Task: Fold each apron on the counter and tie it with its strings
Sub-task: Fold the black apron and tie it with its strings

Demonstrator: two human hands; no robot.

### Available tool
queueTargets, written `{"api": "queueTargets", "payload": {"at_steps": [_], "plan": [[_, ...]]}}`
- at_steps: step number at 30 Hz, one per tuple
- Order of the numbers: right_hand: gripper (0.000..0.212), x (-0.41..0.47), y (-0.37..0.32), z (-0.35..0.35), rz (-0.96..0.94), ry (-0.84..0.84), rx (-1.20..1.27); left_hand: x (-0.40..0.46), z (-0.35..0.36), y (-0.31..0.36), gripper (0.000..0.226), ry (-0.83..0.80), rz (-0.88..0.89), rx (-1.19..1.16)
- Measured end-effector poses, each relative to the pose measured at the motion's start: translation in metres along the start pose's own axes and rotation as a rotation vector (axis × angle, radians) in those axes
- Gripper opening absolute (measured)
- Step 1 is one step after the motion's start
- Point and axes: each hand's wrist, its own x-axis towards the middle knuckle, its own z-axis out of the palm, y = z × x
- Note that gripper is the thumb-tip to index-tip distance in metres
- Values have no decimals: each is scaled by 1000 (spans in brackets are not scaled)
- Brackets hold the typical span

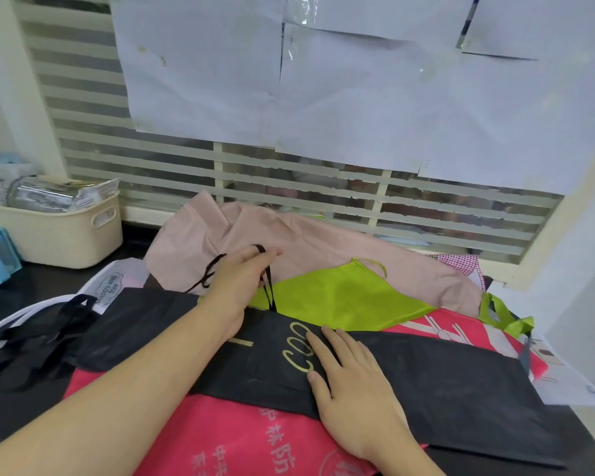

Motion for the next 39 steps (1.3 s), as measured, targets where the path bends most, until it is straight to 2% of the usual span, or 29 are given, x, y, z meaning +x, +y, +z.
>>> {"api": "queueTargets", "payload": {"at_steps": [7, 11, 13, 16, 22, 24, 26, 27, 28, 30, 32, 34, 37, 39], "plan": [[62, 0, 1, 4, 16, -14, -18, -54, -28, 51, 22, -191, 158, -153], [64, 0, 1, 4, 26, -28, -22, -77, -40, 70, 26, -228, 227, -144], [62, 0, 1, 3, 27, -35, -21, -90, -47, 77, 26, -310, 232, -125], [61, 0, 1, 3, 25, -42, -21, -108, -60, 84, 19, -589, 127, -24], [62, 0, 2, 3, 24, -41, -18, -138, -81, 98, 31, -1491, -249, 490], [60, 0, 1, 3, 27, -42, -15, -144, -79, 102, 36, -1600, -346, 582], [60, 0, 1, 3, 25, -42, -19, -144, -74, 91, 33, -1530, -256, 658], [60, 0, 1, 3, 24, -40, -21, -141, -70, 80, 29, -1406, -178, 710], [60, 0, 1, 3, 24, -38, -23, -134, -66, 66, 22, -1205, -94, 782], [60, -1, 1, 4, 22, -30, -27, -109, -62, 35, 10, -704, 100, 965], [60, -1, 1, 4, 22, -25, -24, -82, -62, 8, 20, -357, 212, 1147], [60, -1, 1, 3, 24, -27, -12, -60, -63, -14, 27, -228, 173, 1288], [60, -2, 1, 2, 27, -26, -3, -39, -61, -29, 11, -158, 103, 1379], [61, -2, 1, 2, 31, -30, 0, -29, -56, -26, 9, -143, 111, 1358]]}}
